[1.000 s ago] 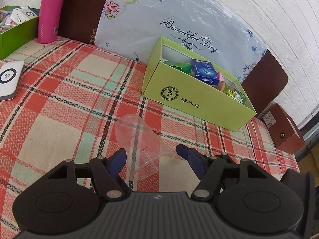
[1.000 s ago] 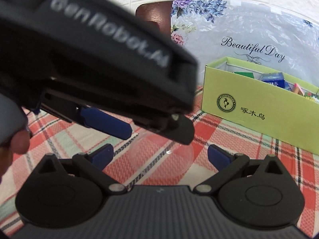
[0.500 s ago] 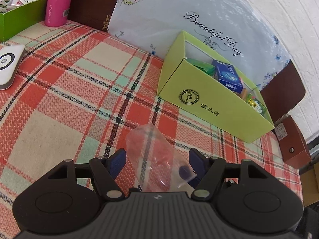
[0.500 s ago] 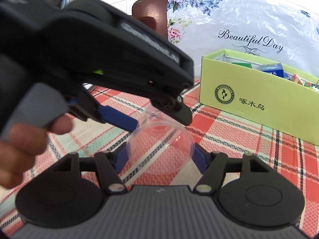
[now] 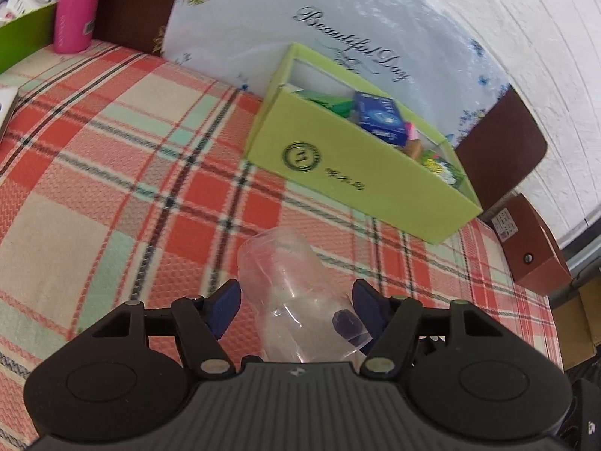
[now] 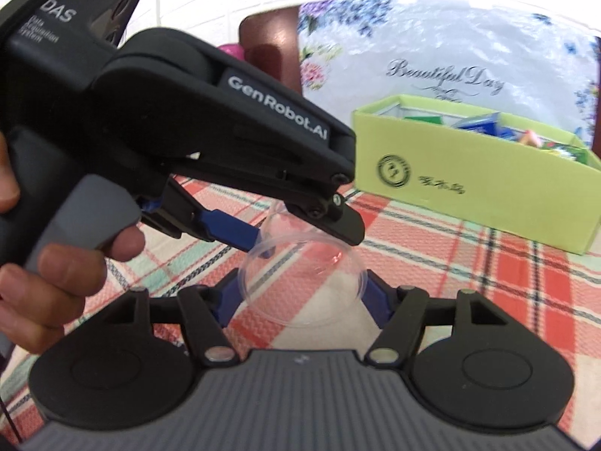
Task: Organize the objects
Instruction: 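Lift the clear cup with the right tool and lower it into the lime-green box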
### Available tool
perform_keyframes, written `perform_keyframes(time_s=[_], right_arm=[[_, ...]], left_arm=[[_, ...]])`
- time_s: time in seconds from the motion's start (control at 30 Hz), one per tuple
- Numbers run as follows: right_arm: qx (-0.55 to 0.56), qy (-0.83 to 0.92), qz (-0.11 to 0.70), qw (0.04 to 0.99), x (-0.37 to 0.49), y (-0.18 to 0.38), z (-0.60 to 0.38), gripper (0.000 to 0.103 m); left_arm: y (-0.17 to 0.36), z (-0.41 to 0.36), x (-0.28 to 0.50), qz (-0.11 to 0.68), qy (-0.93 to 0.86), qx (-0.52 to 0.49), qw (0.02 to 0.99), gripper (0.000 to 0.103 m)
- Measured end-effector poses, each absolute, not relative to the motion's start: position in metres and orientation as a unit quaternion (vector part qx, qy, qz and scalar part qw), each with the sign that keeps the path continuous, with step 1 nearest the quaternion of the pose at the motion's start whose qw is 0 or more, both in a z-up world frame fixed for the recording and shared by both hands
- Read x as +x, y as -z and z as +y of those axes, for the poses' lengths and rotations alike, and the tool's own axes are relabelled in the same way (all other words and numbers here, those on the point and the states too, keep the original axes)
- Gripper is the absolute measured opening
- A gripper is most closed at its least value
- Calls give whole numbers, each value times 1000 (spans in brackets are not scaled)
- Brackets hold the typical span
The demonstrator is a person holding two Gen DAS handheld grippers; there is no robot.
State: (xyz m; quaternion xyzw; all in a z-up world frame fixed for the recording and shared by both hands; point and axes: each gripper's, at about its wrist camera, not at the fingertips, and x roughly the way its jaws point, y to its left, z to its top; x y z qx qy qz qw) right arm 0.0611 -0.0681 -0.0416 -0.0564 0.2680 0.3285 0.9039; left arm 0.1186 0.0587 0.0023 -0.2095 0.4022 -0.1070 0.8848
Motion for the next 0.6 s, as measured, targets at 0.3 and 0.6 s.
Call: perform_keyframes(time_s=[0.3,0.6], right_arm=[[-21,-272,216,938,65,10,-116,66],[-8,-227,165,960,111,-21,-161,66]], left_arm=[[-45,6,127,363,162,-169,902,68],[-92,-51,171,324,210,-126,914,68]])
